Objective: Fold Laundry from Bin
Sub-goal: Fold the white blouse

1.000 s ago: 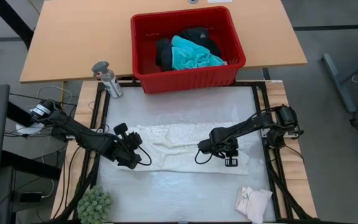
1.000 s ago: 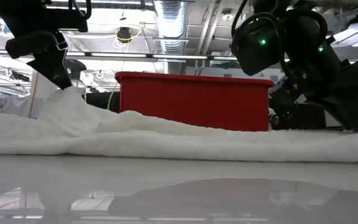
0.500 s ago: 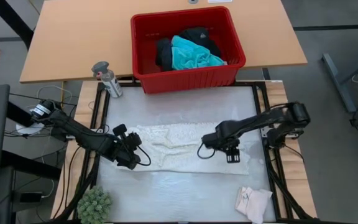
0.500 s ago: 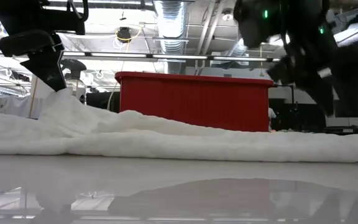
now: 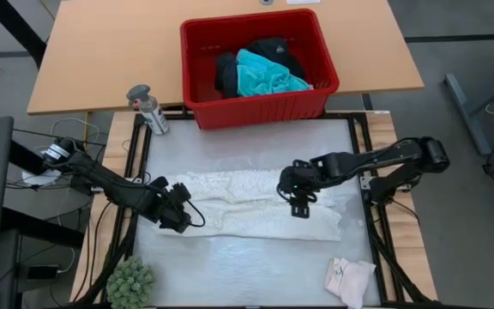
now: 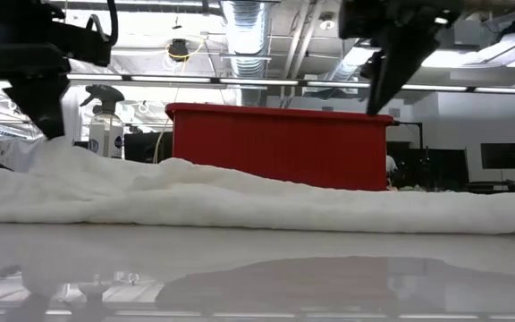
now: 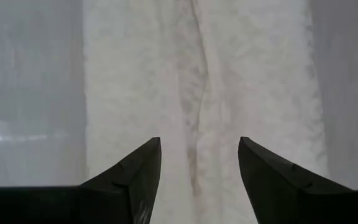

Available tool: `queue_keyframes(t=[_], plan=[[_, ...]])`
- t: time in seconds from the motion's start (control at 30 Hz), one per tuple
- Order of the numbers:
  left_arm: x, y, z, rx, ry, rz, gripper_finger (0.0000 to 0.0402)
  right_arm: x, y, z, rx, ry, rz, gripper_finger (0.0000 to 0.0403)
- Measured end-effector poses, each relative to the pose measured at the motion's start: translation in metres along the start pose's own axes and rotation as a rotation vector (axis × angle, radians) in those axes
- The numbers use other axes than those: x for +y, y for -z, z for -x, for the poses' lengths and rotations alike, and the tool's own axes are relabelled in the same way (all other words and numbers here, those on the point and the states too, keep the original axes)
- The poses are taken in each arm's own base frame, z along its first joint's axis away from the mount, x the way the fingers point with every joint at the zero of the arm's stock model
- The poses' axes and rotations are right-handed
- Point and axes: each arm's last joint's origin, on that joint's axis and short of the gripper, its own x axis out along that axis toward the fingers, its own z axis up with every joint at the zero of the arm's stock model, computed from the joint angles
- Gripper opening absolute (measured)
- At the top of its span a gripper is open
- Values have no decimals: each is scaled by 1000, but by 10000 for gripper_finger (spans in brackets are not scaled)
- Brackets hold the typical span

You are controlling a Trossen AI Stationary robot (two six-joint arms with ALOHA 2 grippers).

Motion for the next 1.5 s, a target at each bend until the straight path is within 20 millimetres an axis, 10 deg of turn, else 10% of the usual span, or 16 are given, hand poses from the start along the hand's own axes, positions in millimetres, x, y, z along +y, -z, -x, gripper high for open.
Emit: queue_keyframes(t=[0.47,0.87,1.07,1.5], plan=[[-4,1,0,89,85,14,9,20,-30,-45,-94,-80,90,237],[0,-4,4,160,96,8,148,34,-37,-76,-110,-97,115,237],[10,-9,40,69,30,103,165,36,-42,-75,-162,-108,120,237],[-3,39,44,-93,165,361,143,36,-44,-74,-178,-111,120,237]])
